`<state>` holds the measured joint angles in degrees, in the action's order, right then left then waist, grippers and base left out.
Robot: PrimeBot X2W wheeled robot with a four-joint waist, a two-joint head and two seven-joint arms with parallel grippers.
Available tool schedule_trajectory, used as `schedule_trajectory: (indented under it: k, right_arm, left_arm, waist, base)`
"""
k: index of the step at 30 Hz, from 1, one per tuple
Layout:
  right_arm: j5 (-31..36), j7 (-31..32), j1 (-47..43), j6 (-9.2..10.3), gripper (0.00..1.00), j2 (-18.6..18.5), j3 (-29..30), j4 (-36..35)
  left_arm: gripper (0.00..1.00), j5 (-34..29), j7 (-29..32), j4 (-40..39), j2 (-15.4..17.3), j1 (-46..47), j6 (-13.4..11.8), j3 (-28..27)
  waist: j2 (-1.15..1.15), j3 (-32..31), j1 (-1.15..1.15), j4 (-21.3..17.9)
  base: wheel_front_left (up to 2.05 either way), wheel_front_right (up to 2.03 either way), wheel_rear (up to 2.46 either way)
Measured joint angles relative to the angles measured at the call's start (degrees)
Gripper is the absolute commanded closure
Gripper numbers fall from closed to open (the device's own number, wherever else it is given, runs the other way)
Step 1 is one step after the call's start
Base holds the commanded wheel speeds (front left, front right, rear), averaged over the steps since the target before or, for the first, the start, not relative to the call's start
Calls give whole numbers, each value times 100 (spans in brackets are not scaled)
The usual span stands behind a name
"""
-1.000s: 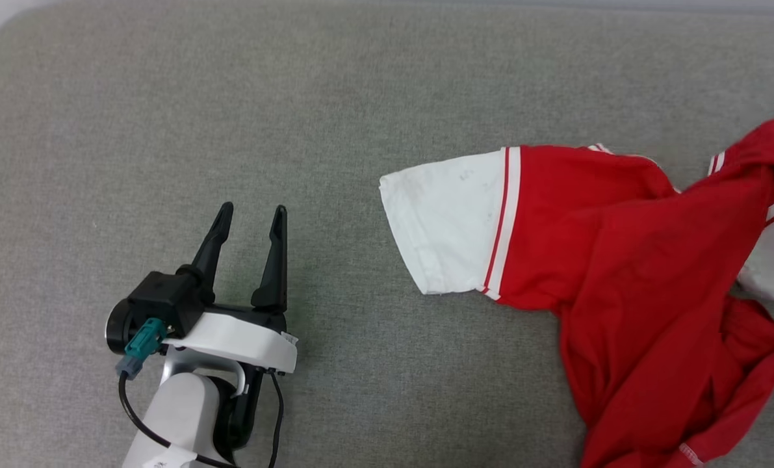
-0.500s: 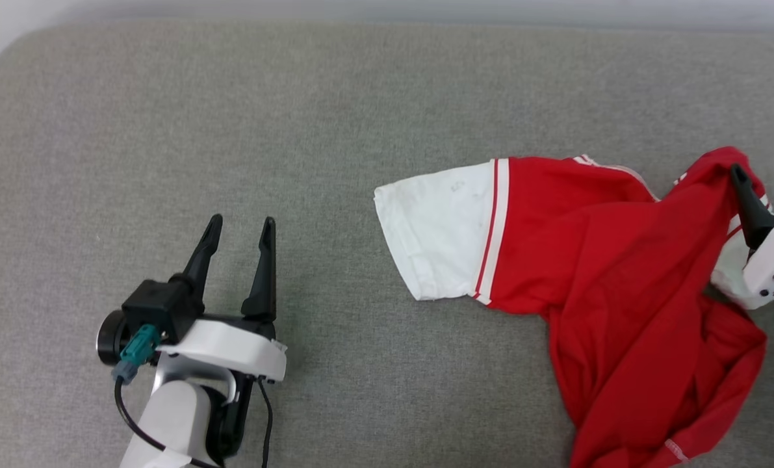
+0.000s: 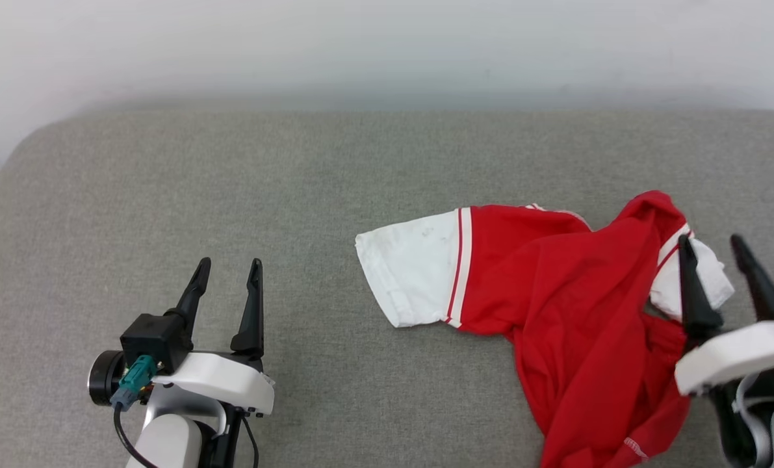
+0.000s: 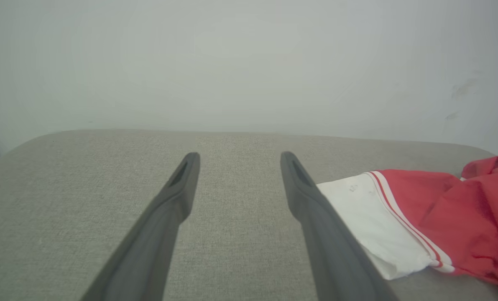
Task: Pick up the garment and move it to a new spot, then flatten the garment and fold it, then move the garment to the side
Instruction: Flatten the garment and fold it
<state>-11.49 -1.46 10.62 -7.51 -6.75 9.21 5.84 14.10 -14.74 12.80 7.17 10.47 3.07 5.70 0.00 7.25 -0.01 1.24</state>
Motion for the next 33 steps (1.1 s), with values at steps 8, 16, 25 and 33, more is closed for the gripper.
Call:
schedule_trajectory:
  k: [8,16,25,33]
  right_arm:
    - [55,148,-945,0,0,294,-261,-937]
    - [59,286,-1354,0,0,368,-469,-1611]
    - [-303,57,-1294,0,0,374,-632,-1574]
    - [-466,-187,-1073,0,0,377,-783,-1299]
  left_arm:
    - [0,41,359,-52,135,9,1,36]
    - [0,481,1717,79,311,663,252,269]
    - [0,831,3543,509,552,1890,387,739]
    - [0,721,4374,1313,840,2498,417,1238]
  waist:
    - [0,-215,0,-192]
    - [0,-26,0,-468]
    - [0,652,1,-811]
    - [0,1139,2,-1155]
  base:
    - [0,0,0]
    - [0,0,0]
    - [0,0,0]
    - [0,0,0]
